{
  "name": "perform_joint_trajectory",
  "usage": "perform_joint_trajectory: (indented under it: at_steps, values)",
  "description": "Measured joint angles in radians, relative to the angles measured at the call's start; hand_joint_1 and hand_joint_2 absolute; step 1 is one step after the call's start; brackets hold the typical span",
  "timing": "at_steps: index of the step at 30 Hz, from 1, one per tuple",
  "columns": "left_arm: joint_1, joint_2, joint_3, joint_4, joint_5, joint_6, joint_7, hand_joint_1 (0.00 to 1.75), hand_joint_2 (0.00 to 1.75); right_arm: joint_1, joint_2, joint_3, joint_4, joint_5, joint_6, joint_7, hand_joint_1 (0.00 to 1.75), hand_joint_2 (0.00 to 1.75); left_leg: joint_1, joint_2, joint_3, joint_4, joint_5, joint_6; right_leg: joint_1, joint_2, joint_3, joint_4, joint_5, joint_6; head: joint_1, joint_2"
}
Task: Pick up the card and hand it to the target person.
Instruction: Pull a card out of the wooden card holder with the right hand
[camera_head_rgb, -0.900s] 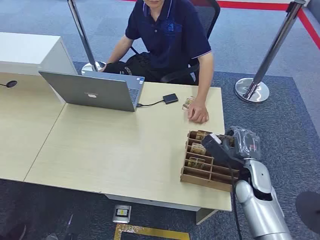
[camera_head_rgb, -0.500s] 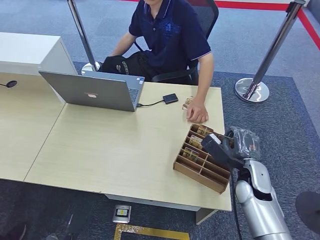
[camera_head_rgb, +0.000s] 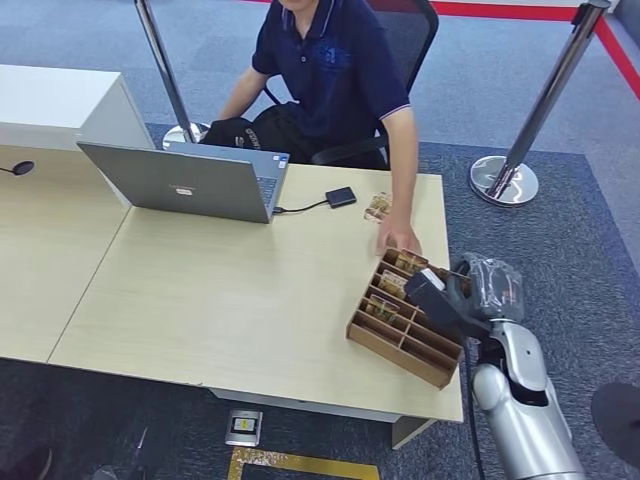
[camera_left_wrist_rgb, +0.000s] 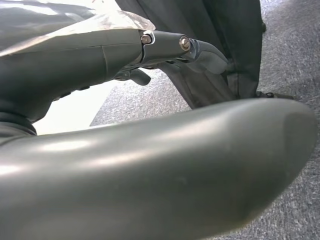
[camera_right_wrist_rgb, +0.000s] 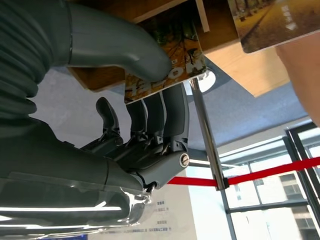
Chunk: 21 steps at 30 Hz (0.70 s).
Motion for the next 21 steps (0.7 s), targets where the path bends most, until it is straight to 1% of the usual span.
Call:
perform_joint_trajectory:
  at_steps: [4, 13, 21]
  values:
    - [0.0, 0.0, 0.0, 0.0, 0.003, -0.001, 0.0, 0.0, 0.0, 0.008, 0.0, 0.002, -0.042, 0.008, 0.002, -0.004, 1.2, 1.75, 0.0, 0.0, 0.0, 0.0, 0.0, 0.0, 0.0, 0.0, 0.0, 0.0, 0.0, 0.0, 0.0, 0.0]
    - [0.0, -0.003, 0.0, 0.0, 0.008, -0.001, 0.003, 0.0, 0.0, 0.007, -0.002, 0.013, -0.103, 0.015, 0.029, -0.009, 1.27, 1.75, 0.0, 0.0, 0.0, 0.0, 0.0, 0.0, 0.0, 0.0, 0.0, 0.0, 0.0, 0.0, 0.0, 0.0]
    - [-0.001, -0.004, 0.0, 0.0, -0.001, -0.006, 0.003, 0.0, 0.0, 0.007, -0.019, 0.024, -0.163, 0.003, 0.017, -0.014, 1.31, 1.75, 0.0, 0.0, 0.0, 0.0, 0.0, 0.0, 0.0, 0.0, 0.0, 0.0, 0.0, 0.0, 0.0, 0.0]
